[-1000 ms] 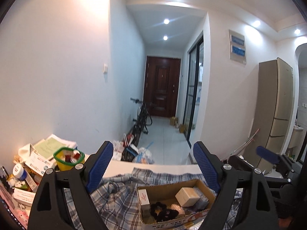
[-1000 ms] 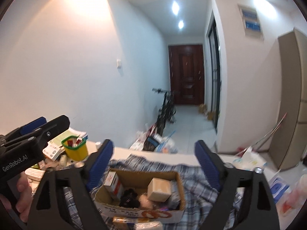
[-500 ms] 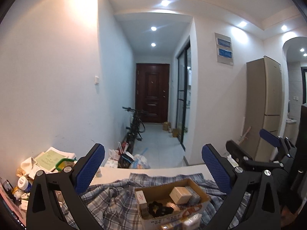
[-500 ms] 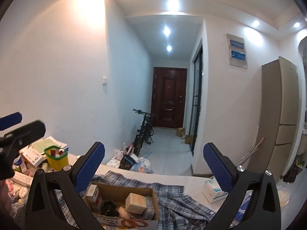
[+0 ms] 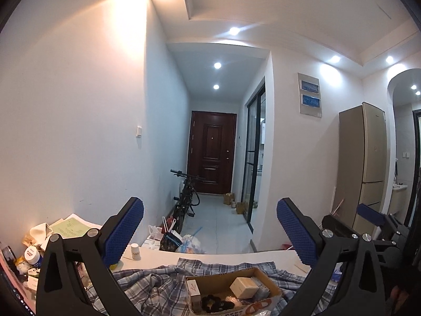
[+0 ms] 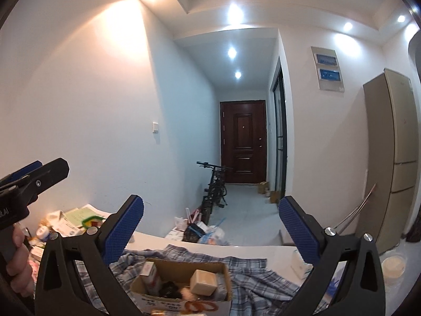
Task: Organize objects
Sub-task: 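Raise both open grippers up out of the cardboard box, then move both open grippers back toward the items beside the box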
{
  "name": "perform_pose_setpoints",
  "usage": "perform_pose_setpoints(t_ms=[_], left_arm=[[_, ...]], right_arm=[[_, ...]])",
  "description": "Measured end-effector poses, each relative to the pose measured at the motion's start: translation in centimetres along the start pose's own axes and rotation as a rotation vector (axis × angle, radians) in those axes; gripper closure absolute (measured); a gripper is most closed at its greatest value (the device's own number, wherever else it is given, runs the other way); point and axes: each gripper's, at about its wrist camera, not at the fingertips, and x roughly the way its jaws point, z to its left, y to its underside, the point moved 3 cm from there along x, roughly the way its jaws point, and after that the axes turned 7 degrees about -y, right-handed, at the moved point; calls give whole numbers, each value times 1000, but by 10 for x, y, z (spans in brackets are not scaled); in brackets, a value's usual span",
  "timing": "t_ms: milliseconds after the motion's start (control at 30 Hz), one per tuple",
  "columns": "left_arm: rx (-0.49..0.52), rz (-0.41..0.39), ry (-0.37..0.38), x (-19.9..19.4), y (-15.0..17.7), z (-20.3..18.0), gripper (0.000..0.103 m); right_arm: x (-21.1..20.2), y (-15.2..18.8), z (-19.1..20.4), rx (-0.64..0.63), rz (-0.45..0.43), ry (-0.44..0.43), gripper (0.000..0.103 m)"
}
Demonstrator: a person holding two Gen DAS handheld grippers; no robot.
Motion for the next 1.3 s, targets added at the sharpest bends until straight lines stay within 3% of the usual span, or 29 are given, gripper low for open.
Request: perform_pose_setpoints(t_ms=[200,467,667,833,1100,1300], left_arm=[[44,19,-10,-13,17,-2,0],[54,27,-93,-15,59,1,0],[26,160,-79,10,100,10,0],[65,269,-71,33,146,4,0],[25,505,-23,71,210,1,0],[32,530,-88,82,223,8,0]], right_arm=[[-12,10,-7,54,6,5,0],[-12,50,6,-23,65,27,0],[3,89,-6,24,170,-29,0],[18,126,-15,74,285,-67,0],[44,167,-17,53,411,-53,0],[60,186,-16,11,481,-18,0]])
